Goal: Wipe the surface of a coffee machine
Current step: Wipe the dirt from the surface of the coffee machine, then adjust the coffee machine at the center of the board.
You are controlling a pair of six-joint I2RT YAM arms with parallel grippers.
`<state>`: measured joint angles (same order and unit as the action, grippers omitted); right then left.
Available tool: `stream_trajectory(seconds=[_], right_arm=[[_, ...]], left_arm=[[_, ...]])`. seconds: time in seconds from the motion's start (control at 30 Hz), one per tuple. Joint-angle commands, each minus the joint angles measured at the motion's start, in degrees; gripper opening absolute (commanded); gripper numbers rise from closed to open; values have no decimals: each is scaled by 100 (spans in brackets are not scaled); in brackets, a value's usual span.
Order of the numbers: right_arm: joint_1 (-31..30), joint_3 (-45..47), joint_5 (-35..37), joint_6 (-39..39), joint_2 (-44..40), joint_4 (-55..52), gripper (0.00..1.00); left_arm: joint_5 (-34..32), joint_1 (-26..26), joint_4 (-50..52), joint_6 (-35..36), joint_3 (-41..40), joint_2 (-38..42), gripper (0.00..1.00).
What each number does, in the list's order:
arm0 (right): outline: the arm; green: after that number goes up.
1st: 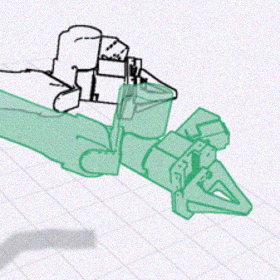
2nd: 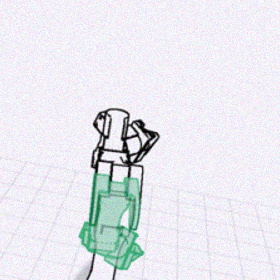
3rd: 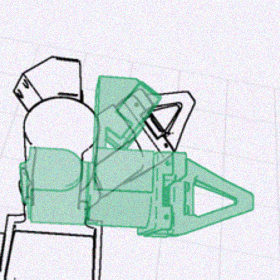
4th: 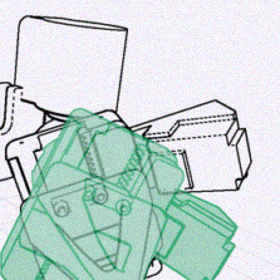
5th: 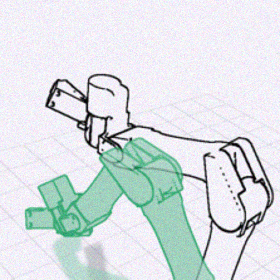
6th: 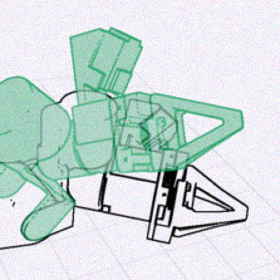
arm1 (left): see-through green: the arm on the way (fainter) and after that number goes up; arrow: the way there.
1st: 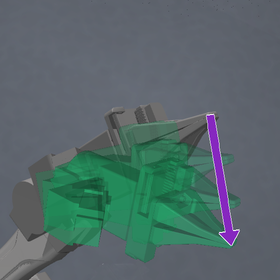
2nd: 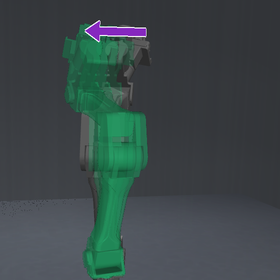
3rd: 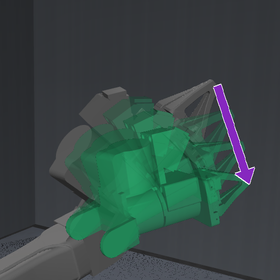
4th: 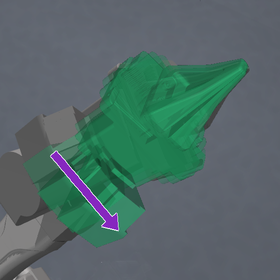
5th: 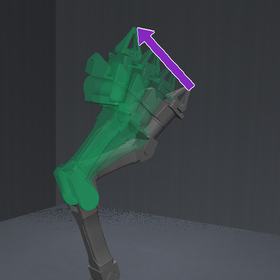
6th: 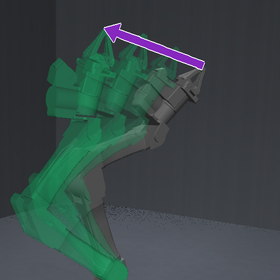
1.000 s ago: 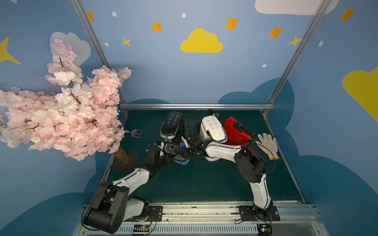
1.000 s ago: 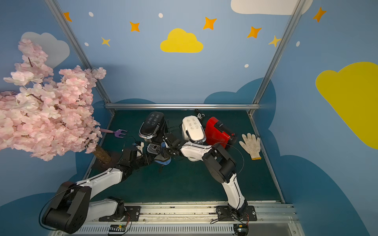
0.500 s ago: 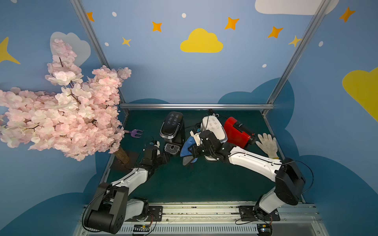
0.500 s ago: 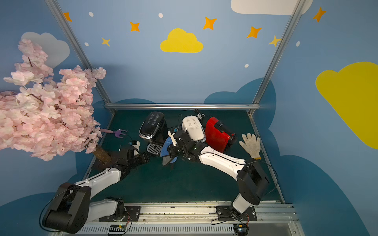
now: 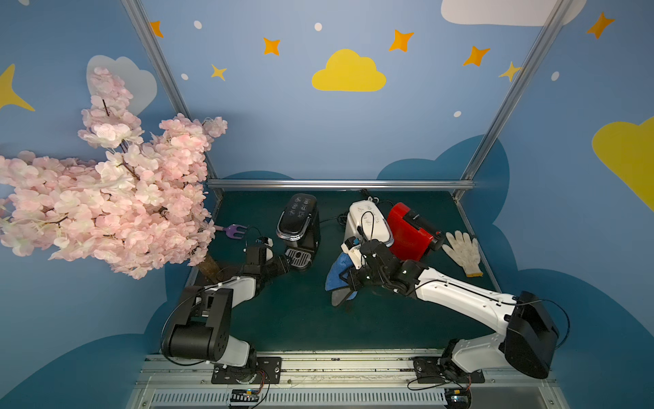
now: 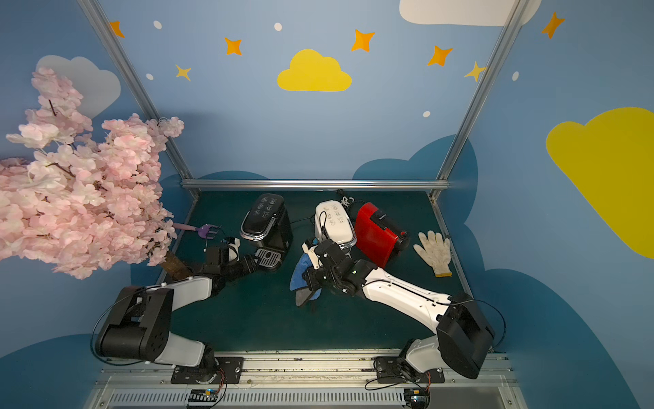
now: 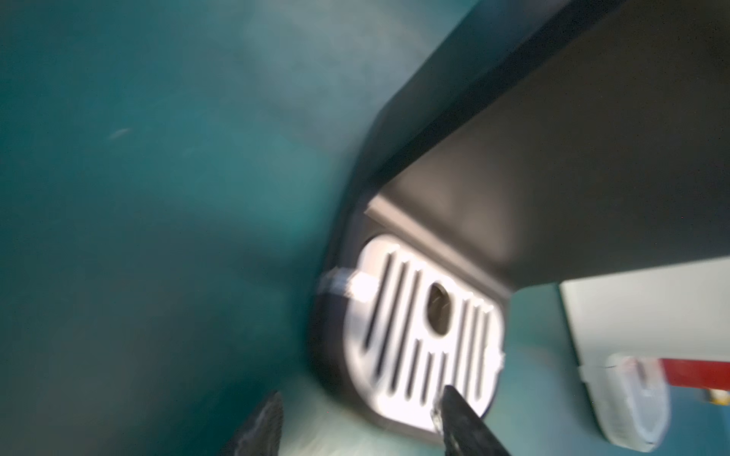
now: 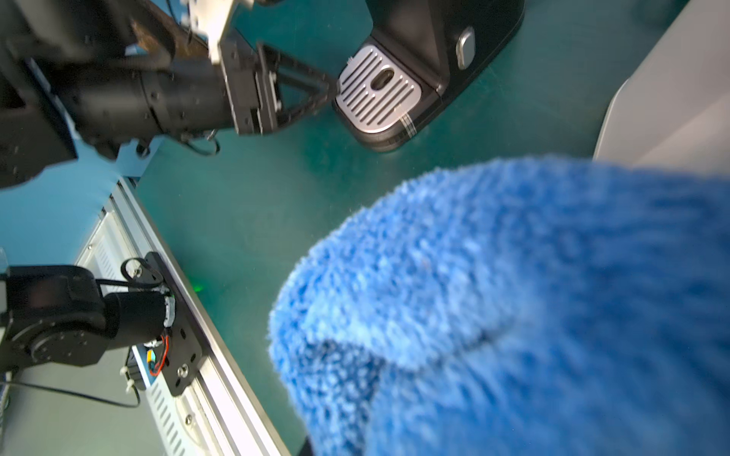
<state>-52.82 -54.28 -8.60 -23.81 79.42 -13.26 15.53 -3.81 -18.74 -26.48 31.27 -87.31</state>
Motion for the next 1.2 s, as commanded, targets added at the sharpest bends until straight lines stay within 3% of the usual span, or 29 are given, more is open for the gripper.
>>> stream_trajectory(seconds=[0.0,0.1,0.47,0.57,0.7,0.8,0.93,1.07,1.17], right_arm=[[-1,233,-157,-114,-278,251,0],[-9,462,-225,-253,-324,443,0],[17,247,213,-170,-197,221,0],[26,137,423,-261,-5,239,0],[78,253,674,-663,110,754,0],[129,433,894,-1427,310,1559,0],[49,852,595,-2047,599,3445,0],[17,803,824,-2501,1124,4358,0],[26,761,1156,-2762,1485,4863,0]], left_arm=[[1024,3,-526,83,300,-522,62],[1467,-51,-747,-95,341,-706,60],[1190,-1217,-1903,-988,-212,-1085,59],[1275,-1306,-1922,-1098,-152,-1059,59],[931,-1275,-1110,-922,-151,-449,59],[553,-1272,38,-541,-16,300,59],[217,-1138,1239,-83,152,1224,60],[-9,-1013,1610,83,-5,1893,59],[-25,-1017,1238,40,-361,2193,59]])
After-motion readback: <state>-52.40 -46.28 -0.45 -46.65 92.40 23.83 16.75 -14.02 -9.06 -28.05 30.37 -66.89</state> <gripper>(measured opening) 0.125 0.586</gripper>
